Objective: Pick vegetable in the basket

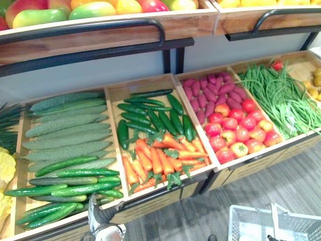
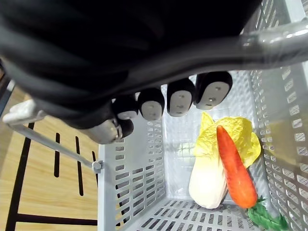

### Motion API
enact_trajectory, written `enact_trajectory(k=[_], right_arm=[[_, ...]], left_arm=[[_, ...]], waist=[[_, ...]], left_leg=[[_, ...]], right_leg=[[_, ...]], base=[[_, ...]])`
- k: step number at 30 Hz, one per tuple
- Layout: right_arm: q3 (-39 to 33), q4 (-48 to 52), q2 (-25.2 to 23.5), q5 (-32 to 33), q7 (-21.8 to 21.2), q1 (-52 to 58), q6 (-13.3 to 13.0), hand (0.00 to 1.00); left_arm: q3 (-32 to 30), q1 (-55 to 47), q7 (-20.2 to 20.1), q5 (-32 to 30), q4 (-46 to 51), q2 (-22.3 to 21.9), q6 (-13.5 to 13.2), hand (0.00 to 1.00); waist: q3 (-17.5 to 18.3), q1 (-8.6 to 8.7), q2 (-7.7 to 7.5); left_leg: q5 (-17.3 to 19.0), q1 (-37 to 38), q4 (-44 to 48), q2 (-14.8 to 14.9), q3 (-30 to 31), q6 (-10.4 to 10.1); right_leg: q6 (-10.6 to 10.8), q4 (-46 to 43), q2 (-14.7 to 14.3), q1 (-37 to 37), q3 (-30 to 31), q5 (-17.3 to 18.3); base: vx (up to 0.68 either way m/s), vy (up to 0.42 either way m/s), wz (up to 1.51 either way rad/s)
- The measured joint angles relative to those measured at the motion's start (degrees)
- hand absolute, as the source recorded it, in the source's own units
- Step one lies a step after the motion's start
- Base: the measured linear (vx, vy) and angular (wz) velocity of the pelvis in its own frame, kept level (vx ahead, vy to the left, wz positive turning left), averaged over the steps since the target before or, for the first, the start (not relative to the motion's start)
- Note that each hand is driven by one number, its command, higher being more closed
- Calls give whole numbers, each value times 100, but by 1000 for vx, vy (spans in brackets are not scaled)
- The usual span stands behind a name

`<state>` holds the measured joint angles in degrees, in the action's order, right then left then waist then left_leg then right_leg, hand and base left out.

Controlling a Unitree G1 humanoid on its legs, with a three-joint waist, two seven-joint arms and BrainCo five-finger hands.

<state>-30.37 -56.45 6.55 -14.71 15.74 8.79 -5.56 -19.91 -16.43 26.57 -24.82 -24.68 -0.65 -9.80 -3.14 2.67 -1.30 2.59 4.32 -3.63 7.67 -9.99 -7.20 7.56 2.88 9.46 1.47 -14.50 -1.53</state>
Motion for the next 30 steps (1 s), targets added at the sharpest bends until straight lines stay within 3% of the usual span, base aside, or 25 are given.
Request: enact_trajectory(k=[7, 11, 18, 26, 30], right_arm=[[174, 157, -36, 2, 8, 89, -2, 100], [227, 155, -27, 1, 28, 101, -2, 100], [620, 22, 227, -29, 40, -35, -2, 100], [623, -198, 264, -36, 83, -151, -3, 100], [622, -255, 261, -28, 129, -180, -3, 100]], left_arm=[[265, -303, -23, -24, 482, -99, 58, 0], [488, -409, 24, -86, 721, -67, 74, 0], [854, -297, 206, -301, 1165, 188, -104, 0], [960, -327, 264, -302, 1694, 254, -145, 0], [1200, -567, 173, -282, 1720, 351, -336, 0]], waist=[[6, -12, 12], [31, -119, 44], [205, -125, 229], [253, -118, 177], [233, -118, 119]], left_leg=[[0, -18, 19, 11, -12, 0], [0, -31, 19, 11, -19, 0], [1, -143, 51, 11, -15, -2], [2, -207, 75, 12, -19, -3], [3, -201, 73, 4, -19, -2]], right_leg=[[2, -6, -4, -26, -4, 0], [2, -7, -5, -48, 8, -1], [8, -17, -13, -156, 50, -10], [18, -19, -17, -234, 91, -24], [19, -19, -8, -225, 90, -25]], base=[[0, 0, 0], [0, 0, 0], [0, -1, 0], [-3, -3, -1], [0, 0, 0]])
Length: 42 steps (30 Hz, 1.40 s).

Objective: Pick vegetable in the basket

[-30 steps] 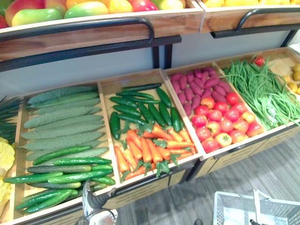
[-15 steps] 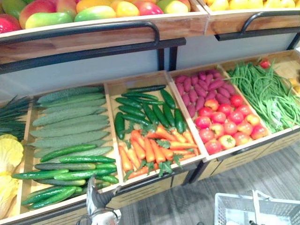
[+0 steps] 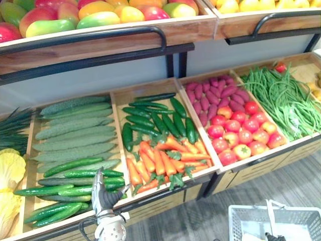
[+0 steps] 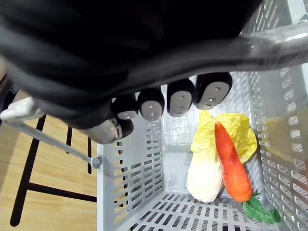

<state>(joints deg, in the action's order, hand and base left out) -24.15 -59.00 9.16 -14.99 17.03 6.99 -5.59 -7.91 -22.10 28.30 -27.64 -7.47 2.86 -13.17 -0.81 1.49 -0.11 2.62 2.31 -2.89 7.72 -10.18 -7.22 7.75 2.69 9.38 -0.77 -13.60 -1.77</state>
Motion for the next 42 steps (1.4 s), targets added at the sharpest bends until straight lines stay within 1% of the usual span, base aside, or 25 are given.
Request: enact_trajectory(k=[3, 4, 5, 7, 8, 10, 14, 18, 19, 20, 24, 25, 26, 27, 29, 30, 31, 33, 34, 36, 38, 40, 42], right_arm=[[-1, 0, 0, 5, 2, 0, 0, 100], [-2, 0, 0, 9, 4, -1, 0, 100], [-2, 0, 0, 15, 7, 2, 0, 100], [-2, 0, -6, 21, 10, 12, 0, 100], [-2, 1, -13, 21, 13, 28, 0, 100], [-1, 5, -14, 22, 19, 41, 0, 100], [-24, 35, -10, 27, 125, 89, -10, 100], [-22, 60, -34, 24, 140, 116, -10, 100], [-23, 81, -49, 21, 147, 115, -10, 100], [-25, 103, -71, 20, 164, 116, -10, 100], [-27, 249, -161, 20, 255, 125, -18, 100], [-40, 286, -168, 22, 256, 123, -30, 100], [-61, 310, -179, 22, 256, 122, -34, 100], [-132, 357, -227, 20, 257, 126, -40, 100], [-254, 422, -318, 17, 287, 157, -62, 100], [-282, 422, -345, 17, 320, 161, -63, 100], [-279, 420, -354, 2, 337, 164, -62, 100], [-272, 420, -353, -34, 339, 144, -55, 100], [-263, 420, -353, -50, 339, 137, -55, 100], [-255, 420, -353, -68, 337, 100, -55, 100], [-254, 420, -364, -63, 333, 85, -52, 100], [-252, 420, -400, -61, 329, 95, -52, 100], [-247, 430, -454, -60, 337, 101, -50, 100]], left_arm=[[133, -188, -157, 16, -231, 1, -85, 0], [136, -237, -253, 37, -523, 1, -105, 0], [123, -259, -296, 42, -781, 1, -107, 0], [59, -296, -403, 44, -1370, 0, -89, 0], [37, -277, -410, 40, -1463, 16, -197, 0], [-21, -198, -420, 36, -1575, 13, -196, 0], [-102, -111, -408, -5, -1787, -22, -250, 0], [-201, 2, -314, -18, -1932, -58, -250, 0], [-286, 5, -299, -18, -2020, -86, -194, 0], [-300, -13, -257, -79, -2033, -99, -256, 0], [-370, 56, -220, -73, -2017, -161, -220, 0], [-459, 73, -236, -62, -1917, -164, -22, 0], [-568, 85, -240, -60, -1784, -170, 58, 0], [-866, 52, -202, -55, -1349, -168, 194, 0], [-1350, 65, 56, -52, -641, -133, 322, 0], [-1511, 94, 227, -13, -271, -112, 372, 0], [-1623, 104, 501, -5, 201, -36, 384, 0], [-1603, 109, 683, -16, 565, -8, 378, 0], [-1580, 103, 714, -17, 700, -54, 371, 0], [-1368, 72, 681, -34, 743, -143, 312, 0], [-1166, -91, 519, -19, 724, -394, 237, 0], [-1054, -233, 450, -12, 655, -514, 229, 0], [-967, -301, 335, 11, 426, -505, 211, 0]], waist=[[12, -1, 18], [-3, -4, -5], [17, -7, 28], [-5, -14, -4], [5, -16, 15], [-13, -17, -14], [-27, -26, 39], [-31, -28, 48], [-35, -40, 49], [-44, -63, 50], [-122, -93, 66], [-159, -150, 109], [-184, -166, 114], [-257, -189, 77], [-288, -225, 41], [-304, -270, 20], [-307, -348, 10], [-307, -351, 9], [-305, -362, 5], [-310, -383, -3], [-297, -387, -36], [-277, -398, -70], [-270, -409, -91]], left_leg=[[0, 3, 0, 0, 2, 0], [0, 4, 2, 1, 7, 0], [-1, 6, 5, 1, 14, 1], [-2, 12, 11, 0, 30, 2], [-4, 9, 22, -3, 112, 5], [-11, 4, 34, -8, 174, 10], [-38, -33, 63, -24, 357, 17], [-85, -101, 65, -14, 595, 6], [-109, -134, 56, -11, 655, 5], [-123, -154, 54, -11, 728, 1], [-166, -219, 61, -12, 908, -13], [-176, -221, 63, -5, 934, -17], [-181, -223, 63, 2, 944, -19], [-198, -230, 63, 15, 984, -23], [-209, -318, 81, 25, 1080, -28], [-209, -327, 89, 28, 1093, -28], [-209, -335, 97, 26, 1089, -29], [-207, -343, 98, 17, 1087, -31], [-206, -342, 97, 16, 1085, -32], [-206, -346, 99, 21, 1083, -32], [-201, -352, 103, 35, 1078, -30], [-198, -368, 114, 46, 1079, -28], [-203, -377, 139, 45, 1094, -25]], right_leg=[[0, 0, 0, 6, -5, 0], [0, 0, 0, 12, -11, 0], [0, 0, 1, 21, -19, 0], [0, 0, 5, 53, -58, 2], [0, 3, 9, 96, -115, 3], [-4, 3, 22, 142, -205, 12], [-12, -14, 44, 217, -396, 49], [-11, -166, 56, 224, -613, 173], [-8, -187, 55, 225, -676, 190], [-11, -190, 54, 245, -749, 202], [-21, -207, 55, 328, -958, 238], [-21, -228, 53, 340, -989, 258], [-23, -255, 54, 335, -1007, 276], [-34, -309, 52, 336, -1064, 318], [-24, -364, 50, 342, -1141, 363], [-32, -385, 54, 342, -1156, 377], [-31, -386, 55, 355, -1153, 375], [-31, -380, 64, 403, -1166, 375], [-31, -380, 65, 408, -1166, 375], [-31, -381, 61, 409, -1170, 375], [-31, -382, 53, 413, -1183, 375], [-31, -383, 46, 417, -1211, 375], [-32, -385, 64, 448, -1272, 375]], base=[[0, 0, 0], [0, 0, 0], [-4, -6, 4], [-12, -6, 10], [-11, -7, 20], [-20, -5, 18], [-12, -7, 20], [-8, -15, 31], [6, -15, 30], [11, -19, 36], [9, -10, 26], [-13, -14, 16], [-15, -14, 16], [-21, -15, 21], [-10, -16, 30], [11, -9, 18], [15, -1, 7], [-4, 3, 4], [0, 0, 0], [0, 0, 0], [0, 0, 0], [1, -3, 4], [1, -2, 11]])
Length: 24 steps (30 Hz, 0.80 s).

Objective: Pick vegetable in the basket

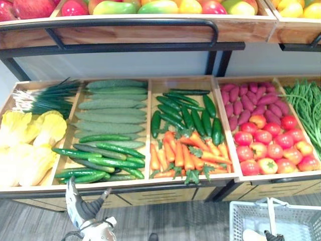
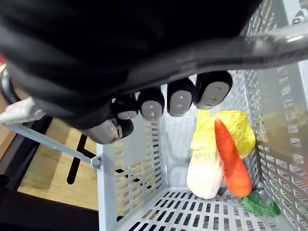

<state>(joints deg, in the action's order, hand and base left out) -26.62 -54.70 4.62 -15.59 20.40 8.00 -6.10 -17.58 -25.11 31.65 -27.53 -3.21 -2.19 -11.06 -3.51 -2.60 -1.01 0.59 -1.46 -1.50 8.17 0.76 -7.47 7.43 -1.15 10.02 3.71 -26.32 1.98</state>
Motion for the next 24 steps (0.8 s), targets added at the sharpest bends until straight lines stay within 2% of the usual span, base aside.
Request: enact_trajectory(k=[5, 6, 8, 10, 14, 19, 20, 21, 24], right_arm=[[27, 69, -101, 4, 17, 28, 33, 100], [26, 177, -139, 34, 19, 53, 33, 100], [-3, 247, -176, 93, 19, 79, 26, 100], [-70, 250, -281, 239, 19, 90, 17, 100], [-309, 202, -451, 321, 12, 57, 18, 100], [-459, -57, -411, 311, 10, -125, 28, 100], [-463, -157, -408, 307, -5, -235, 28, 100], [-474, -243, -402, 307, -17, -305, 29, 100], [-618, -539, -329, 252, -132, -545, 43, 100]], left_arm=[[98, 17, -256, 20, -1145, 15, -2, 0], [80, 52, -332, 20, -1784, 17, 27, 0], [15, 100, -342, 34, -2234, 4, 68, 0], [-261, 222, -375, 50, -2963, 0, 185, 0], [-743, 296, -400, 668, -3748, -40, 385, 0], [-871, 484, -557, 709, -4954, -40, 542, 0], [-873, 588, -614, 644, -5199, -37, 632, 0], [-897, 616, -680, 647, -5264, -20, 669, 0], [-920, 890, -1138, 718, -5557, 201, 798, 0]], waist=[[25, -78, 6], [41, -74, 24], [58, -66, 33], [104, -68, 19], [126, -65, 22], [244, -28, 85], [208, 37, 12], [232, 66, 15], [268, 109, 32]], left_leg=[[-10, 29, -2, -35, 8, 16], [-16, 27, -32, -41, 3, 26], [-16, 17, -40, -43, -6, 34], [-20, 3, -46, -39, -10, 34], [-69, 87, -172, -43, -91, 26], [-82, 315, -372, -51, -509, 21], [-67, 383, -390, -48, -624, 11], [-55, 397, -390, -44, -692, 9], [14, 509, -390, -11, -1031, -8]], right_leg=[[0, -1, 38, 64, -69, 2], [2, -1, 55, 65, -100, 3], [2, 1, 84, 66, -123, 4], [7, 13, 83, 65, -143, 7], [18, 50, 85, 54, -81, 0], [88, 120, 66, -70, 367, -51], [90, 126, 58, -83, 475, -54], [90, 124, 48, -120, 546, -56], [78, 134, -8, -276, 911, -99]], base=[[-13, 2, 4], [-31, 4, 6], [-9, 10, 7], [11, 3, 5], [27, 0, -8], [61, 8, -37], [54, 15, -50], [40, 13, -53], [37, 8, -60]])
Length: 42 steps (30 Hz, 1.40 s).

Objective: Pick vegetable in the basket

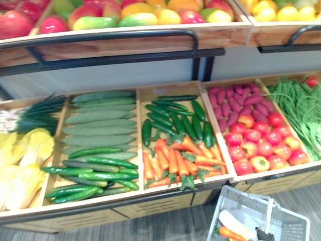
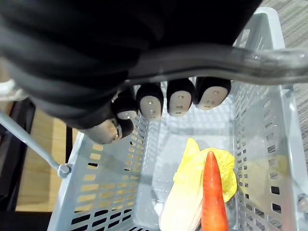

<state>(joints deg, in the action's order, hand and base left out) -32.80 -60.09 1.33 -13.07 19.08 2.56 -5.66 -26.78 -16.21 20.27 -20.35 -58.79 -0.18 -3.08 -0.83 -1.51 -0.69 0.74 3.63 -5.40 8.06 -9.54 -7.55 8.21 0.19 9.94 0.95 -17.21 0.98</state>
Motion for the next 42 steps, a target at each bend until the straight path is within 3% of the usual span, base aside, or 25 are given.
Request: enact_trajectory(k=[9, 14, 16, 18, 19, 20, 21, 22, 23, 25, 27, 28, 29, 30, 31, 32, 33, 34, 35, 36, 37, 39, 40, 42], right_arm=[[-42, -379, 359, -40, -338, -179, 46, 100], [-69, -302, 465, -39, -477, -185, 37, 100], [28, 37, 430, -41, -538, -214, 32, 100], [252, 252, 443, -42, -542, -228, 48, 100], [521, 424, 432, -44, -547, -295, 86, 100], [717, 534, 412, -53, -551, -379, 132, 100], [834, 601, 395, -54, -569, -460, 139, 100], [835, 637, 392, -49, -569, -459, 169, 100], [832, 635, 401, -51, -561, -457, 185, 100], [839, 641, 403, -62, -547, -416, 183, 100], [846, 634, 422, -61, -543, -410, 186, 100], [862, 610, 443, -64, -540, -395, 191, 100], [872, 585, 451, -89, -540, -416, 200, 100], [879, 584, 457, -130, -541, -446, 208, 100], [859, 589, 458, -177, -544, -503, 227, 100], [839, 579, 455, -163, -513, -510, 264, 100], [882, 545, 424, -168, -508, -530, 297, 100], [1031, 546, 436, -192, -522, -559, 289, 100], [1175, 593, 460, -256, -536, -560, 265, 100], [1382, 662, 466, -299, -553, -562, 246, 100], [1441, 674, 433, -307, -552, -518, 249, 100], [1518, 734, 433, -288, -547, -368, 245, 100], [1524, 767, 437, -279, -525, -293, 228, 100], [1520, 807, 442, -280, -520, -271, 227, 100]], left_arm=[[548, 320, -587, -67, -71, 167, -14, 0], [1011, 537, -831, -69, -243, 360, -13, 0], [1316, 670, -838, -123, -287, 504, -8, 0], [1446, 738, -867, -136, -301, 574, 0, 0], [1474, 752, -910, -135, -287, 614, 1, 0], [1458, 749, -904, -131, -280, 610, -4, 0], [1456, 813, -904, -134, -265, 613, -7, 0], [1453, 826, -901, -131, -175, 670, -3, 0], [1450, 779, -910, -130, -166, 676, 12, 0], [1400, 736, -909, -119, -158, 669, 57, 0], [1375, 760, -916, -121, -157, 666, 74, 0], [1380, 760, -928, -120, -167, 628, 68, 0], [1386, 767, -930, -120, -170, 587, 69, 0], [1406, 784, -929, -120, -166, 555, 67, 0], [1478, 928, -924, -120, -147, 533, 50, 0], [1549, 983, -919, -120, -140, 549, 53, 0], [1583, 1000, -920, -117, -165, 596, 78, 0], [1576, 997, -924, -111, -190, 612, 91, 0], [1578, 992, -908, -114, -237, 649, 114, 0], [1590, 1007, -876, -114, -244, 612, 120, 0], [1583, 1012, -846, -115, -246, 614, 119, 0], [1563, 1023, -775, -118, -273, 582, 114, 0], [1518, 1032, -727, -119, -271, 573, 116, 0], [1512, 1030, -697, -119, -256, 607, 121, 0]], waist=[[-29, 271, 13], [-220, 352, 11], [-342, 448, -97], [-375, 454, -152], [-444, 438, -157], [-531, 376, 30], [-678, 407, -32], [-811, 407, -36], [-876, 388, -77], [-884, 382, -102], [-939, 434, -133], [-938, 443, -98], [-812, 425, 102], [-764, 446, 185], [-797, 449, 158], [-823, 459, 122], [-814, 407, -22], [-820, 411, -64], [-808, 407, -16], [-810, 437, 70], [-806, 469, 79], [-781, 481, 122], [-775, 511, 134], [-797, 587, 116]], left_leg=[[346, 562, 3, -48, -975, -7], [733, 758, 404, -92, -1625, 52], [943, 686, 647, -194, -2110, 94], [1087, 541, 857, -196, -2544, 143], [1138, 445, 983, -134, -3035, 241], [1132, 441, 994, 85, -3439, 274], [1132, 447, 1031, 163, -3648, 276], [1116, 498, 1062, 209, -3959, 294], [1115, 565, 1156, 263, -4218, 296], [1115, 647, 1307, 322, -4559, 297], [1108, 801, 1457, 334, -4681, 310], [1109, 757, 1510, 374, -4670, 317], [1082, 636, 1421, 520, -4705, 350], [1078, 543, 1440, 582, -4756, 330], [1050, 411, 1516, 577, -4831, 285], [1041, 383, 1582, 578, -4858, 270], [1040, 335, 1860, 649, -4968, 267], [1041, 277, 2090, 834, -4985, 267], [965, 239, 2222, 1003, -4986, 182], [797, 246, 2332, 1236, -4950, 85], [667, 263, 2465, 1394, -4937, 81], [534, 258, 2687, 1651, -4853, 64], [435, 263, 2884, 1839, -4728, 82], [181, 224, 3178, 1975, -4444, 135]], right_leg=[[29, 68, -86, -111, 1025, -116], [28, -405, -121, -424, 1761, -114], [-25, -666, -143, -854, 2311, -182], [-94, -550, -217, -1142, 2561, -558], [-291, -140, -365, -1301, 2433, -1228], [-514, 369, -484, -1225, 2002, -1749], [-804, -109, -466, -1231, 1114, -1474], [-1018, -1010, -315, -1300, 183, -614], [-1029, -1601, -160, -1220, -355, -159], [-1031, -1952, 19, -1124, -732, 63], [-1003, -1890, -45, -1021, -757, 44], [-800, -1549, -241, -960, -553, -99], [-631, -947, -474, -922, -218, -284], [-703, -982, -482, -982, -164, -215], [-933, -2011, -67, -1377, -307, 437], [-877, -2326, 181, -1436, -406, 544], [-615, -2222, 556, -1389, -512, 447], [-355, -1984, 432, -1322, -465, 487], [-355, -1696, 243, -1194, -504, 478], [-439, -1411, -58, -1089, -513, 434], [-514, -1392, -176, -1029, -509, 450], [-574, -1390, -351, -944, -508, 482], [-707, -1388, -493, -890, -496, 567], [-765, -1318, -555, -802, -419, 601]], base=[[34, 20, -58], [-3, 45, -76], [-132, 65, -111], [-152, 55, -147], [-209, 38, -194], [-224, 20, -184], [-175, -12, -156], [-107, -18, -136], [-52, -26, -119], [-5, -86, -103], [-40, -135, -91], [-86, -139, -91], [-81, -133, -81], [3, -108, -51], [45, -68, -18], [90, -170, -33], [66, -218, -47], [49, -289, -60], [36, -333, -67], [19, -352, -53], [17, -318, -39], [-9, -208, -19], [-8, -217, -23], [-3, -188, -22]])
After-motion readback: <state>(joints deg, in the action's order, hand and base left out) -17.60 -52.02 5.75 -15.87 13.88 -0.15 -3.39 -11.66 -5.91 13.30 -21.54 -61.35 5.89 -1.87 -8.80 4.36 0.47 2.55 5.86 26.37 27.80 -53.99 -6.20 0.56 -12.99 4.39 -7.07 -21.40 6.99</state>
